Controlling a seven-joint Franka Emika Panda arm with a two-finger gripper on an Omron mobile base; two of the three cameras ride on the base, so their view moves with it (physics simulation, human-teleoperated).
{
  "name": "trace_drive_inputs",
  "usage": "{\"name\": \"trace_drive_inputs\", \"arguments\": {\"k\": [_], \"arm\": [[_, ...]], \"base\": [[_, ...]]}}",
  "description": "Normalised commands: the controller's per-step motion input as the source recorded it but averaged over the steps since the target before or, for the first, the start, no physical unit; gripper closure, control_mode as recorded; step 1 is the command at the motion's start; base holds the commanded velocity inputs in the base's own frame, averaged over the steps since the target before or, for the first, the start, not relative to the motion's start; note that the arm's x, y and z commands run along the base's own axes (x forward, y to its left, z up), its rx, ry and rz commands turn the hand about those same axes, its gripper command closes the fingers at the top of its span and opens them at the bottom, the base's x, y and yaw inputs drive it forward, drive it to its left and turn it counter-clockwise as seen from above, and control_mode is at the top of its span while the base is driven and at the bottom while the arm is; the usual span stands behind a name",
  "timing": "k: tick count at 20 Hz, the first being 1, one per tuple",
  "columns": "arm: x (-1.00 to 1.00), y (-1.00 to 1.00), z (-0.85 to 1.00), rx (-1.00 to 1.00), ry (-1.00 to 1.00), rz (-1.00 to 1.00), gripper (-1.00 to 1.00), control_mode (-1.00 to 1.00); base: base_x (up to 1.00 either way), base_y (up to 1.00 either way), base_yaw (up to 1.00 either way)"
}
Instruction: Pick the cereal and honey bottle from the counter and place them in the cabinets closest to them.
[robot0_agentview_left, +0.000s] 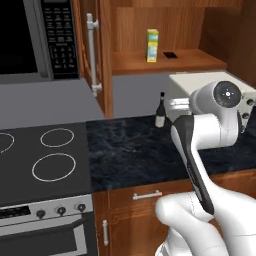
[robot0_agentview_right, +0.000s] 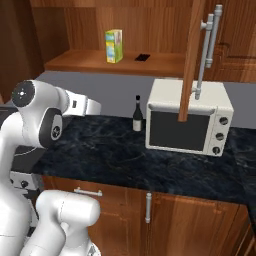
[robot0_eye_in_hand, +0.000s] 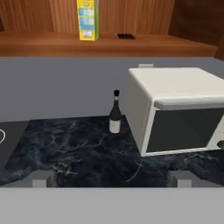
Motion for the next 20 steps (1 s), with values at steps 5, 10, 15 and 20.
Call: {"name": "trace_drive_inputs", "arguments": {"k": [5,10,15,20], "arm": [[0.00,0.00,0.00,0.00,0.00,0.00,-1.00,1.00],[0.00,0.00,0.00,0.00,0.00,0.00,-1.00,1.00],[0.00,0.00,0.00,0.00,0.00,0.00,-1.00,1.00],[0.00,0.00,0.00,0.00,0.00,0.00,-1.00,1.00]], "base": [[-0.62,0.00,0.01],[-0.48,0.16,0.02],[-0.40,0.47,0.04],[-0.26,0.60,0.04]]}}
